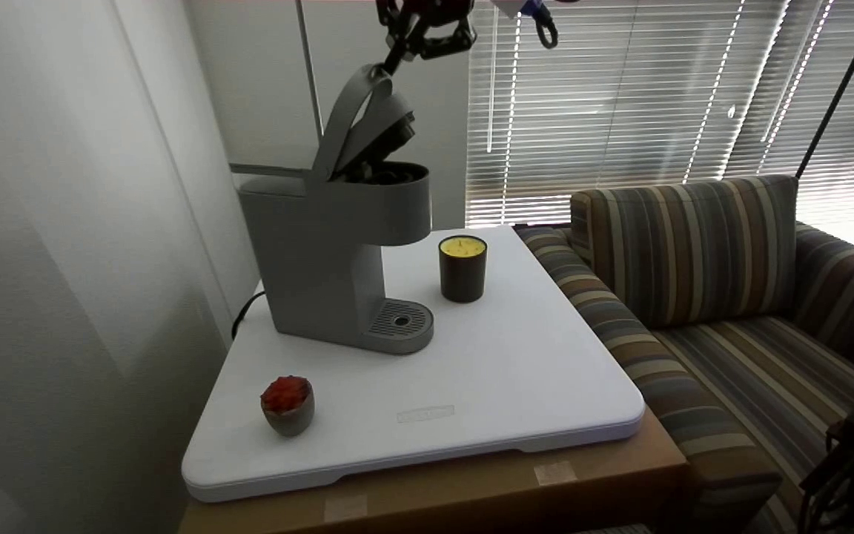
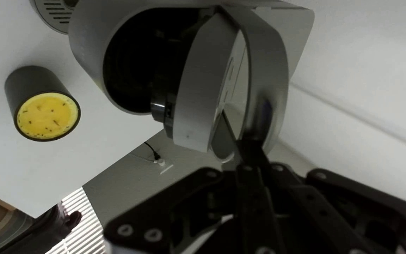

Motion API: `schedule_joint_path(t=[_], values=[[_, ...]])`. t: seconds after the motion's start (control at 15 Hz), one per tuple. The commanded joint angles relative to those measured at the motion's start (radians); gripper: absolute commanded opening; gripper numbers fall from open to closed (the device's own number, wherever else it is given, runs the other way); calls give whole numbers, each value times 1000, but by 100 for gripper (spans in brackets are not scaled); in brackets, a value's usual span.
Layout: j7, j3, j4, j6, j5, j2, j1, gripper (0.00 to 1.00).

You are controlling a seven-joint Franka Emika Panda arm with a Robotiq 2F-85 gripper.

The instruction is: Open the coffee maker

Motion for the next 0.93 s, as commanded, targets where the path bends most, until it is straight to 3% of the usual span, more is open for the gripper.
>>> schedule_joint_path(t=[0.0,0.87], values=[[16,-19,52,10,-28,32,18,0],[28,-45,107,1,-56,91,45,0]])
